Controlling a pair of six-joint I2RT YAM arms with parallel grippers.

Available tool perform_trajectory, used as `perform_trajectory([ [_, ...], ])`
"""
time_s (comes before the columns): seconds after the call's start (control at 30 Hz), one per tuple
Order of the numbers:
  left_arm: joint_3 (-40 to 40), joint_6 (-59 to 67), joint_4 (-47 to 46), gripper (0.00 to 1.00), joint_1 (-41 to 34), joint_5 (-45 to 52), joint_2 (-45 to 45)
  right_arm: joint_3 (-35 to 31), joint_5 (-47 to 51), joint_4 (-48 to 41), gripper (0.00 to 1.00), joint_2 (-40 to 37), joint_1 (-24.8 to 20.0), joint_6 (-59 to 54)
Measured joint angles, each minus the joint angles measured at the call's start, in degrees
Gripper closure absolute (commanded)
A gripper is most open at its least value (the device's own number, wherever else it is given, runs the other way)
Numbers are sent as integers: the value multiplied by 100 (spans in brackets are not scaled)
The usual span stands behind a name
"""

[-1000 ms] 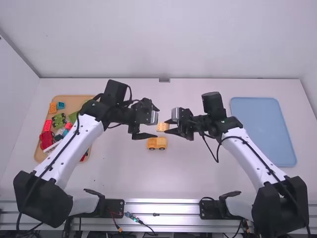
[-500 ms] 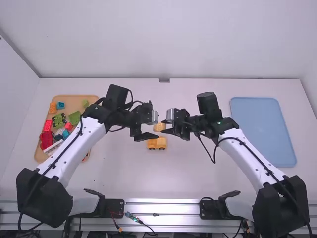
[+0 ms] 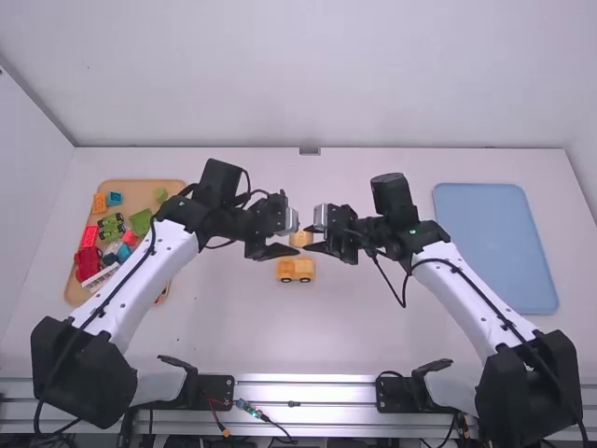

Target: Assemble lego blocks to make yellow taxi

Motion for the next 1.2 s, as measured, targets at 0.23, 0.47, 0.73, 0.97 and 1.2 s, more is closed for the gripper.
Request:
perform_trajectory([
  [0.23,-2,0,-11,47,0,0,0,0,0,0,73,0,0,-2],
  [0.47,-2,2,-50,51,2,0,0,0,2,-2,73,0,0,-4],
  [0.73,-2,0,-57,57,-120,-127,0,0,59,-15,73,0,0,44],
  [0.97,0,0,13,62,-264,-365,0,0,68,-57,73,0,0,76],
  [1.2,0,20,17,75,-264,-417,0,0,74,-63,73,0,28,68],
])
